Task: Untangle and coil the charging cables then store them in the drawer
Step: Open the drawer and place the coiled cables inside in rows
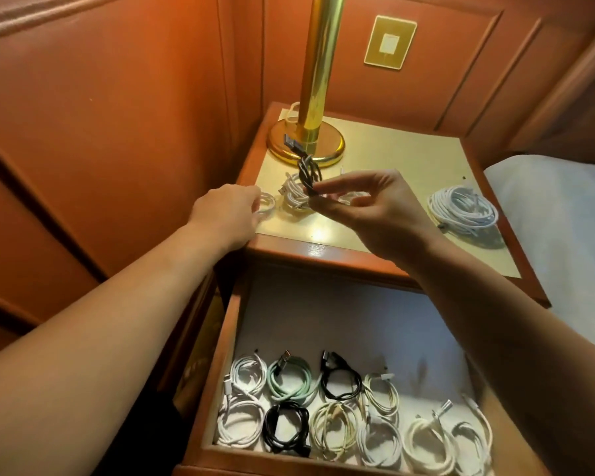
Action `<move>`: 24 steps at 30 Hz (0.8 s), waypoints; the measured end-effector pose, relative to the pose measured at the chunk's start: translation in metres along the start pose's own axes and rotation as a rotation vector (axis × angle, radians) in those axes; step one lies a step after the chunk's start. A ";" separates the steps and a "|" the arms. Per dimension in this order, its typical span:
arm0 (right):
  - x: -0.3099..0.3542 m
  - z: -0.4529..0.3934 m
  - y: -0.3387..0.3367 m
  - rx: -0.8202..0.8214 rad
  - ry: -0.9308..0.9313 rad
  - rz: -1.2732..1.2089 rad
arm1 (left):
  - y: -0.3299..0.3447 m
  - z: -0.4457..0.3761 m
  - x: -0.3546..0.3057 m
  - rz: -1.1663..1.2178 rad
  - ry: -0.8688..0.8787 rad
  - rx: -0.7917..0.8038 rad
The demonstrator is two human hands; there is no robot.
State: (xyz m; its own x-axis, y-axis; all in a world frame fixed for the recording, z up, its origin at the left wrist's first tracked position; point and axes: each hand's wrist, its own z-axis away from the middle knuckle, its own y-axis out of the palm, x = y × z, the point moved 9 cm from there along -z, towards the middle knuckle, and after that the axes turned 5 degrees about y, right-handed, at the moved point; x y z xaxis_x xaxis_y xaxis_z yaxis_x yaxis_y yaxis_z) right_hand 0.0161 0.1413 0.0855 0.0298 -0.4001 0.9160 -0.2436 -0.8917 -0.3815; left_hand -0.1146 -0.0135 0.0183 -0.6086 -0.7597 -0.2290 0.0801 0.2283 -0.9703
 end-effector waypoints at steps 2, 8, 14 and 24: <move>-0.003 0.021 -0.017 0.014 -0.013 0.023 | -0.001 0.000 -0.003 -0.050 0.009 0.001; -0.020 0.077 -0.063 -0.014 0.034 0.237 | -0.035 0.016 -0.022 -0.085 0.039 -0.101; -0.046 0.119 -0.091 0.008 0.122 0.377 | -0.066 0.058 -0.107 0.094 0.353 -0.262; -0.113 0.159 -0.121 0.261 0.523 0.873 | 0.035 0.091 -0.245 0.066 0.648 0.139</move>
State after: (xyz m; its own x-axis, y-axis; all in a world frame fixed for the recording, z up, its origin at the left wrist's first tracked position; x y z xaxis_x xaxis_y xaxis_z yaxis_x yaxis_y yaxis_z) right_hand 0.1965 0.2611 0.0088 -0.4931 -0.8402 0.2255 0.2393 -0.3802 -0.8934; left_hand 0.1092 0.1252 0.0338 -0.9469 -0.2169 -0.2372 0.2082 0.1485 -0.9668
